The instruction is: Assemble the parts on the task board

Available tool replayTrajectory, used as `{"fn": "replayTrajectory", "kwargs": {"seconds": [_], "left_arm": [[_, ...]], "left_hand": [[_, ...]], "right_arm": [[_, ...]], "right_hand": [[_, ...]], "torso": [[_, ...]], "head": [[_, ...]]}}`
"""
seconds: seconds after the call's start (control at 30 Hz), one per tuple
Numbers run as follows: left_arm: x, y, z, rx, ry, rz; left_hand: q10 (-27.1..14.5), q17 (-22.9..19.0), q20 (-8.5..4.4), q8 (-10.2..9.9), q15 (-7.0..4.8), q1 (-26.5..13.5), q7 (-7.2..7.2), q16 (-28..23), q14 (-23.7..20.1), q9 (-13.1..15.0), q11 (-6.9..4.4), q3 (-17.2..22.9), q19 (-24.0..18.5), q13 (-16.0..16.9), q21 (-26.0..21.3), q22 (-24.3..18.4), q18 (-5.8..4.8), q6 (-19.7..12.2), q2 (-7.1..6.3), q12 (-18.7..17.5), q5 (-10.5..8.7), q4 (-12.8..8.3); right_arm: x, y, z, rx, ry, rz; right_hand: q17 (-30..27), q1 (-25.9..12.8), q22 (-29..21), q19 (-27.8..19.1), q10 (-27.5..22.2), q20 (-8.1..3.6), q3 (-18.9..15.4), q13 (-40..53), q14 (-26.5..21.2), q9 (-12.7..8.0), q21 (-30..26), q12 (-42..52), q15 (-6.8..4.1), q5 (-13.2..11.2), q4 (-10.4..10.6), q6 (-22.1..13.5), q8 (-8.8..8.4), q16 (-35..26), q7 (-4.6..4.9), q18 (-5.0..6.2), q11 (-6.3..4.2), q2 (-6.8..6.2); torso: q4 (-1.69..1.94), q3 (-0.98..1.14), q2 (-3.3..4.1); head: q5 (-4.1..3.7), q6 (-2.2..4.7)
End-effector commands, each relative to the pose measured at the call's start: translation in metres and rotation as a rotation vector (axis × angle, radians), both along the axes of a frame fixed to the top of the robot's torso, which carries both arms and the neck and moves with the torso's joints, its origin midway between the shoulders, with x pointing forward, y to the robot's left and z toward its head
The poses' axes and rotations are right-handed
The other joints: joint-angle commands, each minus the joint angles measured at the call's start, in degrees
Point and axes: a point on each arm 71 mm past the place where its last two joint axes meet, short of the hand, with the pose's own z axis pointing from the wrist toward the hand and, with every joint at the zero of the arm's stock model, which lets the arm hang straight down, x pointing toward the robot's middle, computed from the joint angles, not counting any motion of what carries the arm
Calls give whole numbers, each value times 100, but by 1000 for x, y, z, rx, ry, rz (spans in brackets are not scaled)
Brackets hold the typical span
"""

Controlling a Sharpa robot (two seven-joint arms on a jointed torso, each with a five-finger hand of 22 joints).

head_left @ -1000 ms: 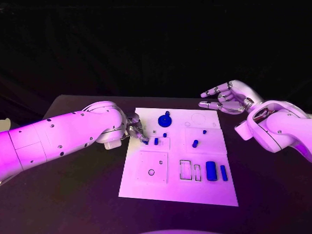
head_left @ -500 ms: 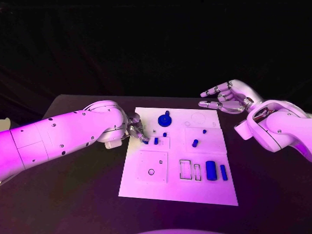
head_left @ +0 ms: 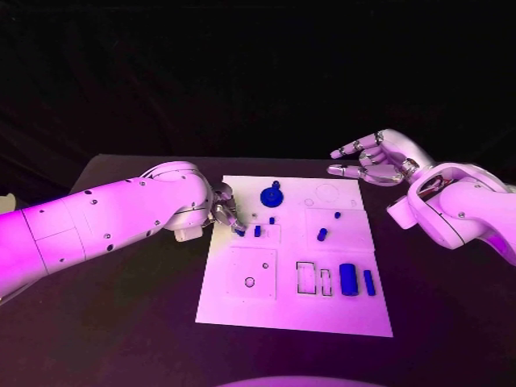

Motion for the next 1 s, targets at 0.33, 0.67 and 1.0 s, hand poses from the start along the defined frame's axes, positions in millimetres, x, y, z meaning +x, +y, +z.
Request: {"fn": "replayTrajectory", "kwargs": {"seconds": [0.33, 0.67, 1.0], "left_arm": [[-4, -5, -8, 28, 46, -15], [-1, -5, -8, 31, 23, 4], [1, -5, -8, 36, 16, 12]], "left_hand": [[172, 1505, -47, 119, -51, -362, -177, 18, 625, 56, -92, 525, 352, 93, 57, 1028, -45, 297, -192, 75, 915, -671], [218, 1505, -91, 144, -105, -607, -259, 18, 625, 79, -156, 266, 379, 172, 94, 1078, -58, 389, -184, 141, 911, -548], [260, 1505, -113, 167, -127, -736, -292, 18, 625, 101, -183, 97, 405, 262, 132, 1127, -72, 449, -154, 218, 909, -468]], "right_arm": [[-1, 1, 0, -3, 1, 18], [-1, 1, 0, -3, 0, 17], [-1, 1, 0, -4, 1, 15]], "right_hand": [[1176, 1, 1239, 448, 119, 21, -44, 903, 528, 8, -36, -21, 18, 21, 9, -3, 31, -32, -4, -12, 26, 75], [1172, 4, 1238, 447, 118, 21, -50, 901, 527, 8, -36, -25, 18, 23, 10, -4, 30, -34, -4, -12, 26, 76], [1172, 4, 1238, 447, 118, 21, -50, 901, 527, 8, -36, -25, 18, 23, 10, -4, 30, -34, -4, -12, 26, 76]], "torso": [[4, -1, -11], [8, 0, -9], [2, 2, -8]], "head": [[-7, -34], [-2, -25], [10, -36]]}}
